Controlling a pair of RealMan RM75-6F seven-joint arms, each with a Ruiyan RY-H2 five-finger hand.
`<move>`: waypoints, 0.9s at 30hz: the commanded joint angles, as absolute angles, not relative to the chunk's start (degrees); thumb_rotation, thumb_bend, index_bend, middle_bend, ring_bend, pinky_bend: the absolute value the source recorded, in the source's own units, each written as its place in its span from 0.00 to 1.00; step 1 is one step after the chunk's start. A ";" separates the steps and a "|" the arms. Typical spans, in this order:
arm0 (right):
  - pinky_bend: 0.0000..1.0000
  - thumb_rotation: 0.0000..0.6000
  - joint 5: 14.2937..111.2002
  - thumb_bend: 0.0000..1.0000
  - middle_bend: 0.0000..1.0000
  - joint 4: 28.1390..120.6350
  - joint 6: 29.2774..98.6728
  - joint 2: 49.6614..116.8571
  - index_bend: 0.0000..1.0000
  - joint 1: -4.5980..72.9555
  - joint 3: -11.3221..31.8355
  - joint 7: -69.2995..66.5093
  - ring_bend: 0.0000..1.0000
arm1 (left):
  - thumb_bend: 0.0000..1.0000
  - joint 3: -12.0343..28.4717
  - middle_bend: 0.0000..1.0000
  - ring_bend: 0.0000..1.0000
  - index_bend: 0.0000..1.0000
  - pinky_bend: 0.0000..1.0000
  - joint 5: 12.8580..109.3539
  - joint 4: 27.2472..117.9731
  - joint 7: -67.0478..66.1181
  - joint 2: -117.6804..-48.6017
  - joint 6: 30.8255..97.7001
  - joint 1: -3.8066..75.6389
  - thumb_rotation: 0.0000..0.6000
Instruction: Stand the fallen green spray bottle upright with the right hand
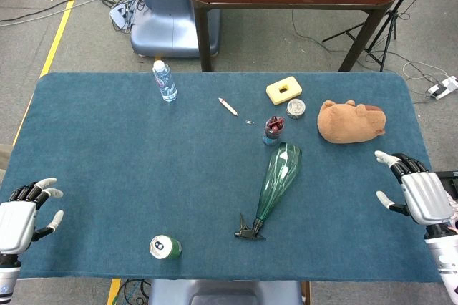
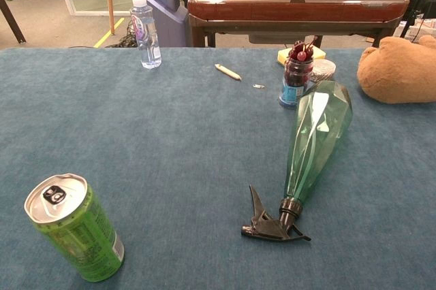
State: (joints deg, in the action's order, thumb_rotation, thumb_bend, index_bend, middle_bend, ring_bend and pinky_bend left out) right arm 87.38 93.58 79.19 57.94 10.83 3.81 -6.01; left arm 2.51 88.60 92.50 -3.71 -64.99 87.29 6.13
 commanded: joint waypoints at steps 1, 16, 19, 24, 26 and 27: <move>0.26 1.00 87.76 0.24 0.28 93.57 79.22 58.02 0.18 10.89 3.68 -5.97 0.18 | 0.33 2.47 0.25 0.24 0.41 0.23 88.61 92.45 -3.72 -64.99 87.26 6.12 1.00; 0.26 1.00 96.44 0.24 0.28 96.24 73.08 57.33 0.18 17.51 2.60 -4.47 0.18 | 0.33 2.45 0.25 0.24 0.41 0.23 89.07 92.85 -3.90 -64.90 87.67 6.01 1.00; 0.26 1.00 98.74 0.24 0.28 97.28 69.69 57.57 0.18 20.49 2.40 -3.13 0.18 | 0.33 2.47 0.25 0.24 0.41 0.23 89.21 93.07 -3.98 -64.81 87.92 5.94 1.00; 0.26 1.00 101.02 0.24 0.28 98.30 63.45 58.69 0.18 25.57 2.46 -0.51 0.18 | 0.33 2.32 0.25 0.24 0.41 0.23 89.16 93.26 -4.09 -64.69 88.09 5.68 1.00; 0.26 1.00 101.98 0.23 0.28 97.88 61.37 59.86 0.18 27.53 2.77 2.37 0.18 | 0.33 2.33 0.25 0.24 0.41 0.23 89.33 93.31 -4.08 -64.68 88.41 5.57 1.00; 0.26 1.00 102.38 0.22 0.28 97.62 60.52 60.47 0.18 28.34 2.87 3.67 0.18 | 0.33 2.36 0.25 0.24 0.41 0.23 89.33 93.30 -4.01 -64.67 88.58 5.49 1.00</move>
